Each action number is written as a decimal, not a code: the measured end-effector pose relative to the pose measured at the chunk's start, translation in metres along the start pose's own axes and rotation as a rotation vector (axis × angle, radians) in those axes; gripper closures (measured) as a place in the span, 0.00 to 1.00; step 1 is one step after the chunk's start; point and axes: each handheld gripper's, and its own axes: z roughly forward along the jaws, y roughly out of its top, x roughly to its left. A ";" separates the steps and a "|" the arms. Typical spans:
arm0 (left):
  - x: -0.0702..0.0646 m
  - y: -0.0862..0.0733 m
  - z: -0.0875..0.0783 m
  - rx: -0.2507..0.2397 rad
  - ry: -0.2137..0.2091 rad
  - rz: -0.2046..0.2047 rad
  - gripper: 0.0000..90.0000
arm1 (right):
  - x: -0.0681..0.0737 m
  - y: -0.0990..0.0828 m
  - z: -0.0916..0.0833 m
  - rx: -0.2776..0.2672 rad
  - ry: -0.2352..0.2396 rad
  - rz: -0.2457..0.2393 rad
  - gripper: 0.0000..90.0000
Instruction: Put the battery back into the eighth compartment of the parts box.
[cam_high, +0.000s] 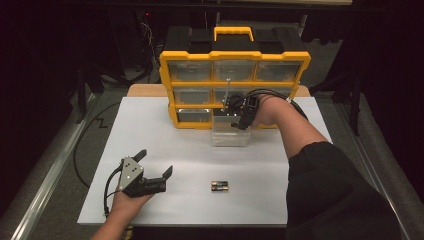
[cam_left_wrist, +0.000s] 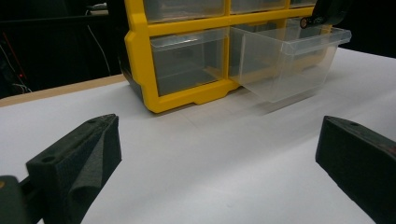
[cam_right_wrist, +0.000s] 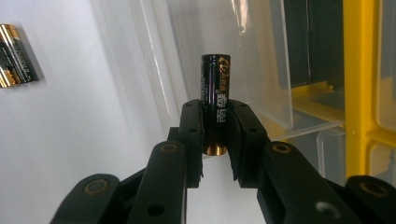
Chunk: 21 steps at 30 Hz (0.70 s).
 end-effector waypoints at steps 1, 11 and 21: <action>0.000 0.000 0.000 -0.001 0.000 -0.001 0.01 | 0.000 0.000 0.000 -0.001 0.005 0.004 0.88; -0.001 0.000 0.000 -0.009 -0.004 0.000 0.01 | -0.002 0.002 0.003 -0.002 0.013 0.003 0.88; 0.001 0.000 0.000 -0.008 -0.003 -0.005 0.01 | -0.003 -0.001 -0.004 -0.025 0.048 0.078 0.60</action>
